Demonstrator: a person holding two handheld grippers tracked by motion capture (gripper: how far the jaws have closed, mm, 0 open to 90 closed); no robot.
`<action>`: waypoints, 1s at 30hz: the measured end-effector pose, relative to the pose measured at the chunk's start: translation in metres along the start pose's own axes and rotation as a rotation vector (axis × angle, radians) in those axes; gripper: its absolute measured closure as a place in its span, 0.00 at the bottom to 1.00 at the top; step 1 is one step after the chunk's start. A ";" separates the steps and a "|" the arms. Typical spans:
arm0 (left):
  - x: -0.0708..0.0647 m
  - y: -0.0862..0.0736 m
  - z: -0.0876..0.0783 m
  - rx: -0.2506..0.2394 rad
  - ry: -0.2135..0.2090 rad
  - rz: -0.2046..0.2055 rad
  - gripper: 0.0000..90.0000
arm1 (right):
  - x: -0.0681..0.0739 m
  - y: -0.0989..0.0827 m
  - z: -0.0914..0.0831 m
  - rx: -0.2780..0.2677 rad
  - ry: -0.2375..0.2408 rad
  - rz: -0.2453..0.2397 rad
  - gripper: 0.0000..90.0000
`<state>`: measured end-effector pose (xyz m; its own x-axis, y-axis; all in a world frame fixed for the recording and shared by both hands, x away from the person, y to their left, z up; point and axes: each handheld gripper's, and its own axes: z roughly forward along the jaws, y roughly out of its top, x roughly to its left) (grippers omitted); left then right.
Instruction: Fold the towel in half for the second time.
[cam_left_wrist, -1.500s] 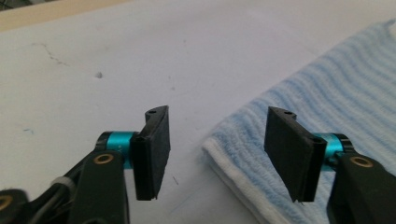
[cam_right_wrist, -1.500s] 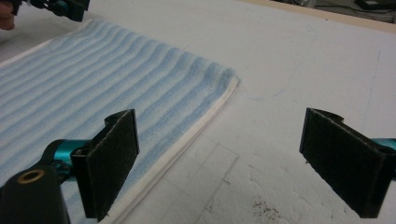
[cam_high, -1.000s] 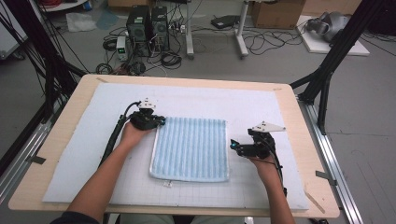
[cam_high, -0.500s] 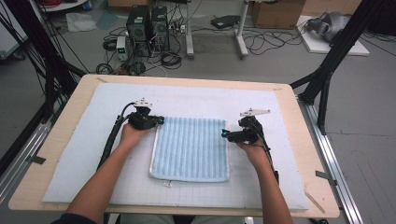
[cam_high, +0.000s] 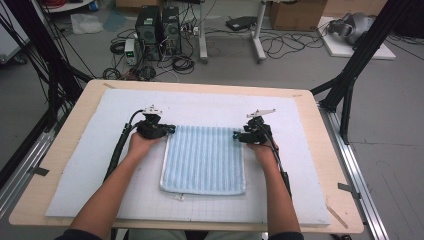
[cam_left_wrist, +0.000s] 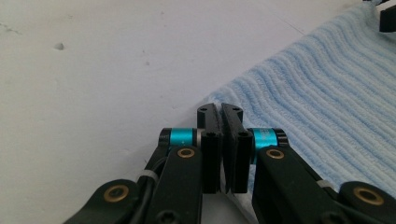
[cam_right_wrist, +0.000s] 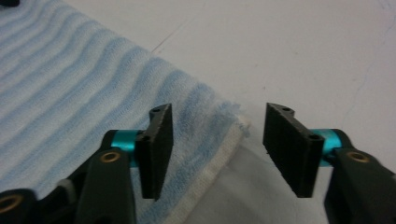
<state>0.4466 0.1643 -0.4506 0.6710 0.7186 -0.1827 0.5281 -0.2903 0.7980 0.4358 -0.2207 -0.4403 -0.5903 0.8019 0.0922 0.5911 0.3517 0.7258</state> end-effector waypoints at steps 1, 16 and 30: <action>0.000 0.000 0.000 0.003 -0.001 0.002 0.96 | 0.000 -0.001 0.002 0.007 0.011 -0.001 0.56; 0.007 0.010 -0.009 -0.155 0.035 -0.051 0.96 | 0.004 0.013 0.000 -0.050 -0.045 -0.059 0.94; -0.003 0.011 -0.040 -0.233 -0.063 -0.016 0.96 | 0.010 0.009 -0.021 -0.163 0.006 -0.019 0.94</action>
<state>0.4297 0.1841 -0.4180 0.6985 0.6790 -0.2260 0.4096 -0.1205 0.9043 0.4238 -0.2192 -0.4187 -0.6043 0.7926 0.0814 0.4832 0.2833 0.8284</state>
